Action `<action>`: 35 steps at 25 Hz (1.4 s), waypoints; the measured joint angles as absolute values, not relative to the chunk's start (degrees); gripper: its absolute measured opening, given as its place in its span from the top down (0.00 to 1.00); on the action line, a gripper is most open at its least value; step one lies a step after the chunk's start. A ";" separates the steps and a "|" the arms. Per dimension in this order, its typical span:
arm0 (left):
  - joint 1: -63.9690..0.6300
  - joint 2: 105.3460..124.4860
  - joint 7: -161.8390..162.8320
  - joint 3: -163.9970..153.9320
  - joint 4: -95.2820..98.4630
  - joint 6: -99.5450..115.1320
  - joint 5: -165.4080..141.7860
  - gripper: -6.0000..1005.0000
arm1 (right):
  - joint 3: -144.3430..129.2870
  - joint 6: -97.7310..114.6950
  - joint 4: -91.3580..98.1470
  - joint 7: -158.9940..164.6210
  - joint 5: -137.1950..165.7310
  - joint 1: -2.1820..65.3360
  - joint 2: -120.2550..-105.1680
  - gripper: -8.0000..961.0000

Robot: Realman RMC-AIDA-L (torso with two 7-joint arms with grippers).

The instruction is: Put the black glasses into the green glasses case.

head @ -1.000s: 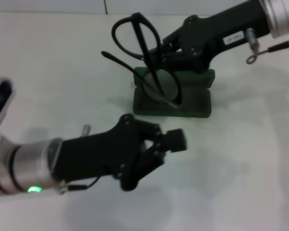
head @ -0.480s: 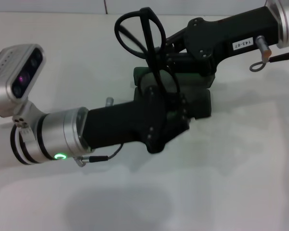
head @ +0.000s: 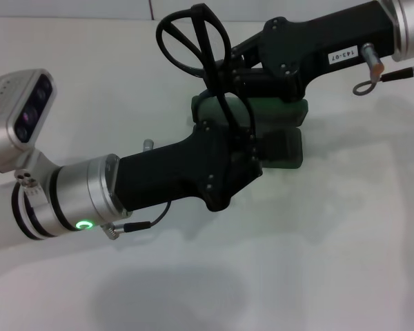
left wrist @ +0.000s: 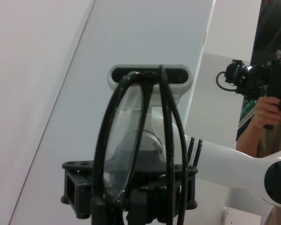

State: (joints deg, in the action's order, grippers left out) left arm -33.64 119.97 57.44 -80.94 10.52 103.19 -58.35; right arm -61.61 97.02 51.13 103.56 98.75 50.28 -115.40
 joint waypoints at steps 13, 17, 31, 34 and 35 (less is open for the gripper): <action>-33.66 119.97 57.77 -80.94 10.56 102.24 -57.78 0.96 | -61.89 97.35 51.02 103.53 98.70 50.29 -115.40 0.89; -33.63 119.97 57.80 -80.95 10.44 102.20 -57.71 0.96 | -62.00 97.37 50.80 103.53 98.69 50.27 -115.47 0.89; -31.26 119.37 56.64 -81.38 10.82 105.07 -58.42 0.96 | -61.86 93.32 50.24 103.53 100.85 50.41 -114.61 0.89; -29.56 118.94 55.39 -81.12 10.82 106.38 -58.43 0.96 | -62.09 91.43 50.00 103.90 104.83 51.56 -114.73 0.89; -29.35 118.88 55.30 -81.08 10.82 106.46 -58.34 0.96 | -62.21 90.86 49.76 104.13 106.13 51.99 -114.83 0.89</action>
State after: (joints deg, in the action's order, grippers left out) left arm -29.35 118.88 55.30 -81.08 10.82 106.46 -58.34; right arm -62.21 90.86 49.76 104.13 106.13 51.99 -114.83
